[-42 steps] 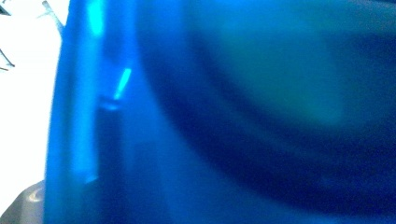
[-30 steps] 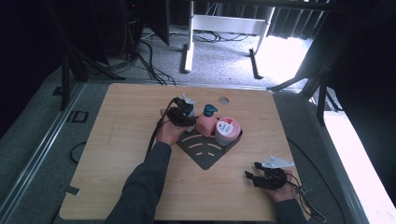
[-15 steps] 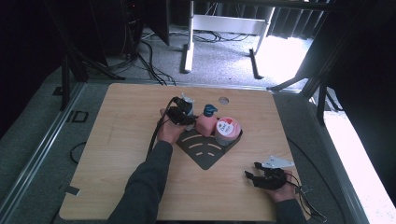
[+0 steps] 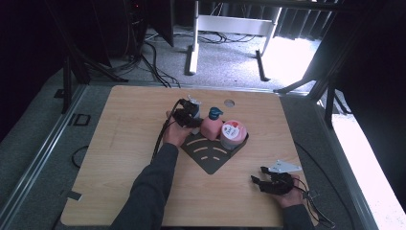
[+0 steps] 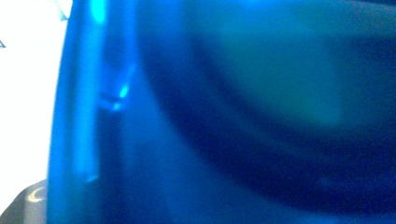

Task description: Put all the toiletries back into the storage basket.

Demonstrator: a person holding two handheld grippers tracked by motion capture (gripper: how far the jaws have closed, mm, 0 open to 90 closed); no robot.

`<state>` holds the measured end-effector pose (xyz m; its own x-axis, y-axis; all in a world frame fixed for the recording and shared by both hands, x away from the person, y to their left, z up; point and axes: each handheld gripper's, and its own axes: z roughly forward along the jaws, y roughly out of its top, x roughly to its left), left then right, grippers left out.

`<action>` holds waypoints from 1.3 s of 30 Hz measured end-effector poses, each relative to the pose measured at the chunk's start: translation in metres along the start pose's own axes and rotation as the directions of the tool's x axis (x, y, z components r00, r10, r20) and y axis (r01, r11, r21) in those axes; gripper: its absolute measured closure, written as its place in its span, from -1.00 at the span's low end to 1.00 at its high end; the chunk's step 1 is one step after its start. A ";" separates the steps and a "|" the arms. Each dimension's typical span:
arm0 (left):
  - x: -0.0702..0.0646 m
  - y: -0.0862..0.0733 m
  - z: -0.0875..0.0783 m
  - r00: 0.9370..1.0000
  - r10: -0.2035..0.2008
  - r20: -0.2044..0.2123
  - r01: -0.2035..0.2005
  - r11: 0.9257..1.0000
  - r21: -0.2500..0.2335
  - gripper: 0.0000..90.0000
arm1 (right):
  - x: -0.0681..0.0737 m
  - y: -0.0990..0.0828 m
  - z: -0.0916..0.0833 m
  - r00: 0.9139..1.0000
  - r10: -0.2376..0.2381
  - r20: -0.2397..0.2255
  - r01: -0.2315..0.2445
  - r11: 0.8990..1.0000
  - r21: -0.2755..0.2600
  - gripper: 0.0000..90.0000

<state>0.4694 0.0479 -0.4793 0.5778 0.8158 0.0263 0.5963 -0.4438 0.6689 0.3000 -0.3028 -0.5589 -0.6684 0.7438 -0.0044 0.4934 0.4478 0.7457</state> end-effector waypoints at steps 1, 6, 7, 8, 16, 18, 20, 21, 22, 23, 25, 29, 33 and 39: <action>0.000 -0.001 0.001 1.000 -0.001 -0.001 0.001 1.000 -0.005 0.20 | 0.000 0.000 0.000 1.000 0.000 0.000 0.000 1.000 0.000 -0.12; 0.001 0.000 -0.001 1.000 -0.009 0.005 0.009 1.000 -0.010 0.19 | 0.000 0.000 0.000 1.000 -0.001 0.000 0.001 1.000 0.001 -0.13; 0.002 0.000 -0.003 1.000 -0.014 0.010 0.014 1.000 -0.020 0.18 | 0.000 0.000 0.000 1.000 -0.001 -0.001 0.001 1.000 0.001 -0.13; 0.003 0.001 -0.004 1.000 -0.024 0.017 0.025 0.999 -0.036 0.16 | 0.000 0.000 0.000 1.000 -0.001 0.000 0.001 1.000 0.001 -0.13; 0.003 0.005 -0.011 1.000 -0.012 0.012 0.012 0.998 -0.060 0.14 | 0.000 0.000 0.000 1.000 -0.002 0.000 0.002 1.000 0.001 -0.13; 0.003 0.005 -0.010 1.000 -0.009 0.020 0.010 0.998 -0.058 0.17 | 0.000 0.000 0.000 1.000 -0.002 0.000 0.002 1.000 0.001 -0.13; 0.002 0.005 -0.011 1.000 -0.009 0.014 0.009 0.998 -0.058 0.18 | 0.000 0.000 0.000 1.000 -0.002 0.000 0.002 1.000 0.001 -0.13; 0.002 0.005 -0.011 1.000 -0.007 0.013 0.008 0.998 -0.058 0.18 | 0.000 0.000 0.000 1.000 -0.001 0.000 0.001 1.000 0.001 -0.13; 0.002 0.005 -0.011 1.000 -0.006 0.011 0.007 0.998 -0.058 0.19 | 0.000 0.000 0.000 1.000 -0.001 0.000 0.001 1.000 0.001 -0.13; 0.002 0.005 -0.010 1.000 -0.008 0.009 0.008 0.998 -0.059 0.20 | 0.000 0.000 0.000 1.000 -0.001 0.000 0.001 1.000 0.001 -0.13; 0.001 0.005 -0.010 1.000 -0.011 0.004 0.012 0.998 -0.059 0.21 | 0.000 0.000 0.000 1.000 -0.002 0.000 0.002 1.000 0.001 -0.13; 0.000 0.005 -0.010 1.000 -0.018 0.007 0.019 0.998 -0.067 0.21 | 0.000 0.000 0.000 1.000 -0.001 0.000 0.001 1.000 0.001 -0.13; 0.001 0.005 -0.010 1.000 -0.020 0.015 0.021 0.998 -0.065 0.21 | 0.000 0.000 0.000 1.000 -0.001 0.000 0.001 1.000 0.001 -0.13; 0.000 0.005 -0.009 1.000 -0.024 0.010 0.025 0.997 -0.076 0.21 | 0.000 0.000 0.000 1.000 -0.002 0.000 0.002 1.000 0.001 -0.13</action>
<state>0.4673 0.0492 -0.4694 0.5689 0.8224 0.0022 0.5663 -0.3937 0.7241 0.2999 -0.3027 -0.5589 -0.6694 0.7429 -0.0054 0.4928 0.4494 0.7451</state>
